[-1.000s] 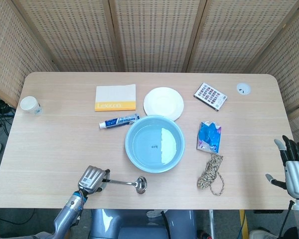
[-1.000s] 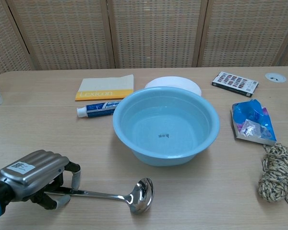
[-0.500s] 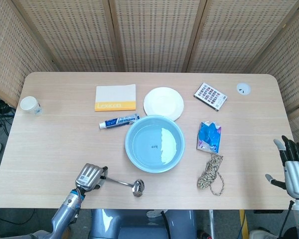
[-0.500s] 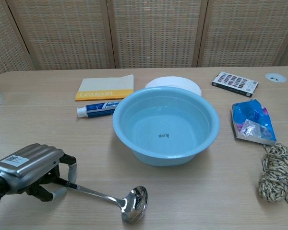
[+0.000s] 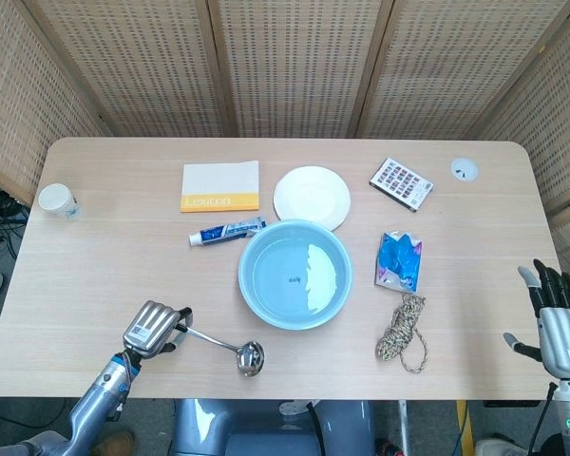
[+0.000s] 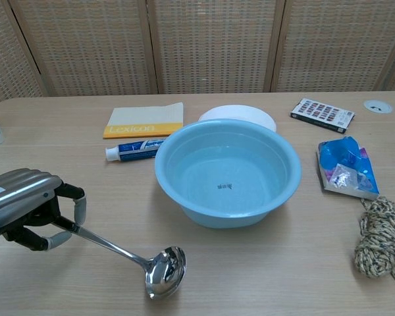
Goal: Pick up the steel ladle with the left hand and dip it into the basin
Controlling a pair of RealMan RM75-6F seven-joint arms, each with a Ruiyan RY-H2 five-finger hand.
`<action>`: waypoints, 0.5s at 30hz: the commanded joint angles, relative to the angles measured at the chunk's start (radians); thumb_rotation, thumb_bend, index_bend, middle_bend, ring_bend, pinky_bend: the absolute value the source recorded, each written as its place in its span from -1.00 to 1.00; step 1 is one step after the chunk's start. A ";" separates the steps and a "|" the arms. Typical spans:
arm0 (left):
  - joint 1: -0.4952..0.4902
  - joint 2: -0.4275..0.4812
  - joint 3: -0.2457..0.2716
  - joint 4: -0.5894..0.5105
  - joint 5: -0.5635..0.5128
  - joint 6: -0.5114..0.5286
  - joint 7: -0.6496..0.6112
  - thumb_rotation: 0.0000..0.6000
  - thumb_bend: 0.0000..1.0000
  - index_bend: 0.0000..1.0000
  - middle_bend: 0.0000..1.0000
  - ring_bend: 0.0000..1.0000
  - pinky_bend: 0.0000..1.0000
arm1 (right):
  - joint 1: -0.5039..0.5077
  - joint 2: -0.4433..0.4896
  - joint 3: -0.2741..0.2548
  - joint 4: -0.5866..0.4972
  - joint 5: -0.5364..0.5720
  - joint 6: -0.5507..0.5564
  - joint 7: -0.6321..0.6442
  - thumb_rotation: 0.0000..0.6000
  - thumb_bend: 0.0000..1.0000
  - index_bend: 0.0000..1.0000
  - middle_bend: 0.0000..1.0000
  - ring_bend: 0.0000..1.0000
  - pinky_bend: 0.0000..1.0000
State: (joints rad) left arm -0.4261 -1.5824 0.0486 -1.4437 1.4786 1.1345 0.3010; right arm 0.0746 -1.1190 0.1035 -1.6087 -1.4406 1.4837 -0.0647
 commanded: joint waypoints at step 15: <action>-0.140 0.322 -0.161 -0.323 -0.090 -0.093 0.069 1.00 -0.04 0.84 1.00 1.00 1.00 | 0.012 -0.011 0.009 0.007 0.027 -0.021 -0.024 1.00 -1.00 -1.00 -1.00 -1.00 -1.00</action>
State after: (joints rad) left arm -0.5226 -1.3007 -0.0559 -1.7216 1.4535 1.0852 0.3385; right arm 0.0857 -1.1289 0.1120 -1.6029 -1.4146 1.4639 -0.0872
